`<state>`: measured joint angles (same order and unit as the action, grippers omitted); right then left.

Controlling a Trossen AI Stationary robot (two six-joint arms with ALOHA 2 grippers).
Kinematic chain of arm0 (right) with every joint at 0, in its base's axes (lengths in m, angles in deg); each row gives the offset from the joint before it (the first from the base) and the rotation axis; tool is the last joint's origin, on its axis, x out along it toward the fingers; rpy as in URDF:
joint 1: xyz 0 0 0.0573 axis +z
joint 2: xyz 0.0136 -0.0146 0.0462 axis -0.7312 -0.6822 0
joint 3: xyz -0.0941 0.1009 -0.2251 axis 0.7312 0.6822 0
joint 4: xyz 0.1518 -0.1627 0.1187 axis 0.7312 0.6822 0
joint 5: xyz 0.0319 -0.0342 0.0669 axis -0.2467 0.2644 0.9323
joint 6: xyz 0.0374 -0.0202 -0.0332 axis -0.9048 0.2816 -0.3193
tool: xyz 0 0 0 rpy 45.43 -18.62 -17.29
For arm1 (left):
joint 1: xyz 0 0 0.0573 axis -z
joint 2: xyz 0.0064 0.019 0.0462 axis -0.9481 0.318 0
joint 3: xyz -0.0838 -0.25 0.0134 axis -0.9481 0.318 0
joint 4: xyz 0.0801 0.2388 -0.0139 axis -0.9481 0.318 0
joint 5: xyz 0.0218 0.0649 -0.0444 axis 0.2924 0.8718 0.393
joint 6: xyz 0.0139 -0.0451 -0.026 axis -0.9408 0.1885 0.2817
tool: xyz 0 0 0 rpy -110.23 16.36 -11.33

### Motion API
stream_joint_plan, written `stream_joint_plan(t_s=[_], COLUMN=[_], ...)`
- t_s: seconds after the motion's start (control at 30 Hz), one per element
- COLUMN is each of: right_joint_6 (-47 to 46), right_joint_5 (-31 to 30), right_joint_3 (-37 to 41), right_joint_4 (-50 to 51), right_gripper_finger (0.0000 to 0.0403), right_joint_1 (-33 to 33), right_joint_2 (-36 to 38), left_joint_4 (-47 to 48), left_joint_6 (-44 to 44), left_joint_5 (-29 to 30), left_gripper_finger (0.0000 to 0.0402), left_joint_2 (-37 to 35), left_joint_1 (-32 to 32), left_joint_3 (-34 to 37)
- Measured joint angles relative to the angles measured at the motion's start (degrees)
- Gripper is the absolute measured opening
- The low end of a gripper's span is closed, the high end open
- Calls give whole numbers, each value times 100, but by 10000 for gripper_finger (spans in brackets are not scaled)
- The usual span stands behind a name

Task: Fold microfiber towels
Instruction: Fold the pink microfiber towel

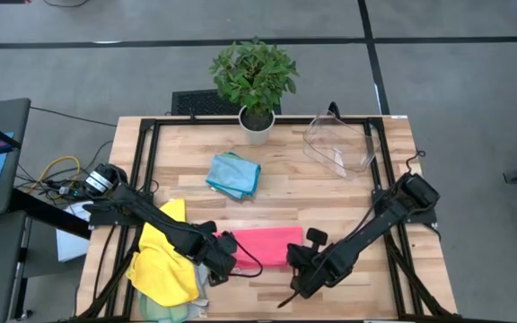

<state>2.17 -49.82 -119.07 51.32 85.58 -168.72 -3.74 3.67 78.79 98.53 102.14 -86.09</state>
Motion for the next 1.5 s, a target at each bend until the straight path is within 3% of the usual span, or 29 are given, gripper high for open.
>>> stream_joint_plan(t_s=[0.47, 0.6, 0.73, 1.07, 1.23, 1.5], right_joint_6=[1, -44, -43, 59, 154, -172], right_joint_5=[102, 226, 233, 278, 524, 587], right_joint_3=[92, 177, 191, 191, 191, 191], right_joint_4=[-95, -111, -132, -126, -67, 640], right_gripper_finger=[35, 42, 60, 110, 139, 201], right_joint_1=[1, 20, 25, 169, 345, 793], right_joint_2=[-59, -59, -59, -26, 160, 619], left_joint_4=[-332, -485, -526, -409, 19, -360], left_joint_6=[-313, -494, -590, -562, -93, 383], left_joint_5=[-167, -448, -693, -1260, -815, 75], left_gripper_finger=[0, 6, 43, 182, 214, 218], left_joint_2=[-2, -2, -2, -4, -4, -18], left_joint_1=[1, 9, 15, 15, 17, 13], left_joint_3=[0, 0, 0, -2, -2, -2])
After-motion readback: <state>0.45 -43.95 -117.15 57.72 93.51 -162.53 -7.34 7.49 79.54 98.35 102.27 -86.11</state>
